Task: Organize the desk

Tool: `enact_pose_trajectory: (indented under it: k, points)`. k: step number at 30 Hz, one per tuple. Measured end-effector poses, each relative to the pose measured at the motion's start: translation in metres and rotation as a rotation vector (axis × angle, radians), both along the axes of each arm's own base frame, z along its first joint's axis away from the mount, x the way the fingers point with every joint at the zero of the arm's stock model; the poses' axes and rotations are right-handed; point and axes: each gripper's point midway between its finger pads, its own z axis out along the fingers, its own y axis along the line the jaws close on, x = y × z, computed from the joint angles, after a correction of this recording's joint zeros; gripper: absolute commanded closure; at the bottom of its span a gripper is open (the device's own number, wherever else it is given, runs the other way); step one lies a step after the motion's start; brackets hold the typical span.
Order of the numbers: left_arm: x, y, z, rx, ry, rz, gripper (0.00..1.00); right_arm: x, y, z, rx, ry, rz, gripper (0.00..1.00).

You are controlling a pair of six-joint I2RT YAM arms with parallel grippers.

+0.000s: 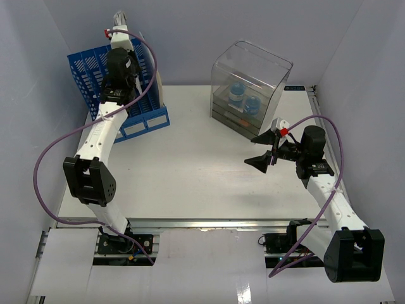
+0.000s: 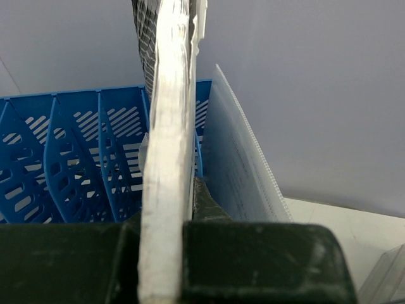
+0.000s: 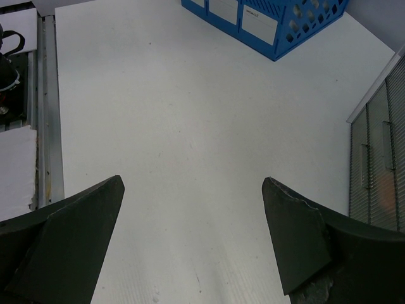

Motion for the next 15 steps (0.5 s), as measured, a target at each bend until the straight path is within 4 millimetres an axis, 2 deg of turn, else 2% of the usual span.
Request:
enact_pose_trajectory:
  k: [10,15]
  points:
    - [-0.002,-0.044,0.016,0.0,-0.034,-0.08,1.0,0.0,0.0,0.0,0.001,0.002,-0.001,0.04]
    - [0.003,-0.054,0.006,0.001,-0.016,-0.094,1.0,0.0,-0.001,0.0,0.002,0.003,-0.002,0.04]
